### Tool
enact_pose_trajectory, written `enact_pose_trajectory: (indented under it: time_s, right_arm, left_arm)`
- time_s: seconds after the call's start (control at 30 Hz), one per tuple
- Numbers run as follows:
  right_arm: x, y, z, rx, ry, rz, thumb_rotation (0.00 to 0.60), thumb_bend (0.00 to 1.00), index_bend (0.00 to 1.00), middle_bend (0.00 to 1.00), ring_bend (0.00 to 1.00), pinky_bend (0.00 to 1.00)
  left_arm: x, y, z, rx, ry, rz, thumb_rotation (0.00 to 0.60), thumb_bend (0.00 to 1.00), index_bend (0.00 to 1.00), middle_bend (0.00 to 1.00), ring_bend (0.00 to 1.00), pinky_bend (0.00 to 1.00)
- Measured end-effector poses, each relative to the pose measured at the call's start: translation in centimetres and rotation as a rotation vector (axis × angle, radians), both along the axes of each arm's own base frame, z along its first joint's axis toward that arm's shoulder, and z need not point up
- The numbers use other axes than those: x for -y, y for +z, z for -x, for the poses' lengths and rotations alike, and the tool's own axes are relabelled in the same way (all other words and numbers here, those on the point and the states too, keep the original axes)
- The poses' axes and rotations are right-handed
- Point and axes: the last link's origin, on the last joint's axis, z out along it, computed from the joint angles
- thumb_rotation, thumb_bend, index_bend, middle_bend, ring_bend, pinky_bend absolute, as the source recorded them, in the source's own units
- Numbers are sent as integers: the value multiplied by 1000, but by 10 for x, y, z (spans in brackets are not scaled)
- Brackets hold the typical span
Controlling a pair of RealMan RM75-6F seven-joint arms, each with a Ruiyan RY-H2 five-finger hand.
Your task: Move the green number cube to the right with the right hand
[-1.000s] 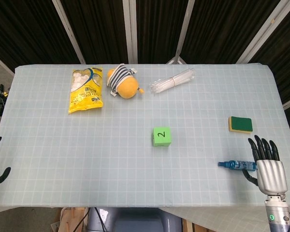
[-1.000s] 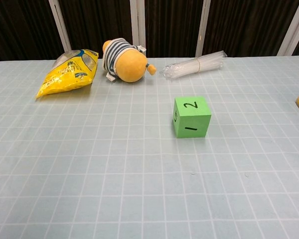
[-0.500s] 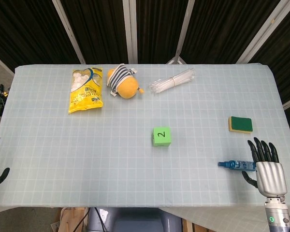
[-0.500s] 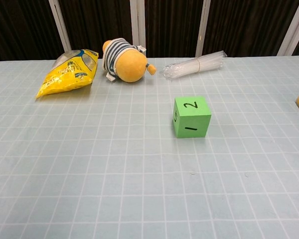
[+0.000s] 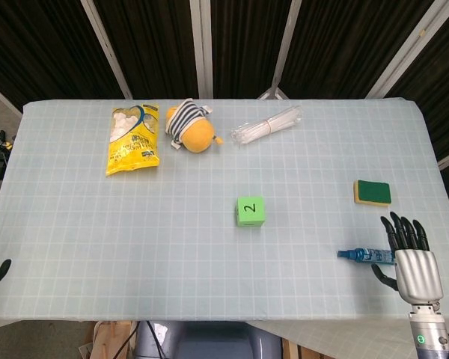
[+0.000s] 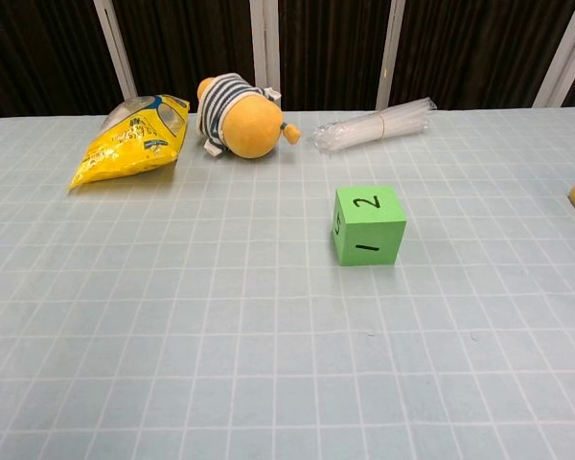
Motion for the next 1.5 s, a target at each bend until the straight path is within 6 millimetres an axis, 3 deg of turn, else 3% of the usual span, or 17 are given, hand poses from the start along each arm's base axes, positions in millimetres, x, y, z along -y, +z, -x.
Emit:
enact_pose_trajectory:
  time_s: [0.17, 0.33, 0.53, 0.73, 0.83, 0.9, 1.0, 1.13, 1.5]
  right_arm:
    - [23, 4, -19, -1, 29, -51, 600, 234, 73, 46, 39, 0]
    - [54, 5, -45, 4, 41, -104, 600, 234, 73, 114, 133, 33]
    - [90, -4, -68, 22, 20, -154, 600, 234, 152, 338, 372, 284]
    - [122, -33, -104, 63, 64, -201, 600, 239, 189, 663, 684, 588]
    - [128, -53, -123, 74, 87, -231, 600, 317, 204, 773, 782, 691]
    - [128, -66, -134, 73, 97, -258, 600, 440, 219, 826, 830, 723]
    - [129, -82, -149, 51, 109, -294, 600, 579, 246, 874, 872, 750]
    - [132, -100, -170, 9, 120, -329, 600, 662, 254, 884, 878, 751]
    - [134, -133, -221, -153, 83, -487, 600, 705, 254, 884, 879, 751]
  left_arm:
    - [-1, -1, 1, 3, 8, 11, 600, 361, 10, 0, 0, 0]
    - [1, 1, 0, 8, 3, 14, 600, 361, 10, 0, 0, 0]
    - [-1, 4, 3, 16, 11, 6, 600, 361, 9, 0, 0, 0]
    - [-2, 1, 1, 10, 7, 18, 600, 361, 10, 0, 0, 0]
    - [-3, 1, 2, 11, 15, 15, 600, 361, 9, 0, 0, 0]
    - [-3, 1, 3, 13, 21, 13, 600, 360, 9, 0, 0, 0]
    - [-4, 2, 4, 17, 26, 13, 600, 361, 9, 0, 0, 0]
    - [-5, 5, 6, 27, 31, 11, 600, 361, 10, 0, 0, 0]
    - [-9, 7, 9, 32, 49, 15, 600, 361, 9, 0, 0, 0]
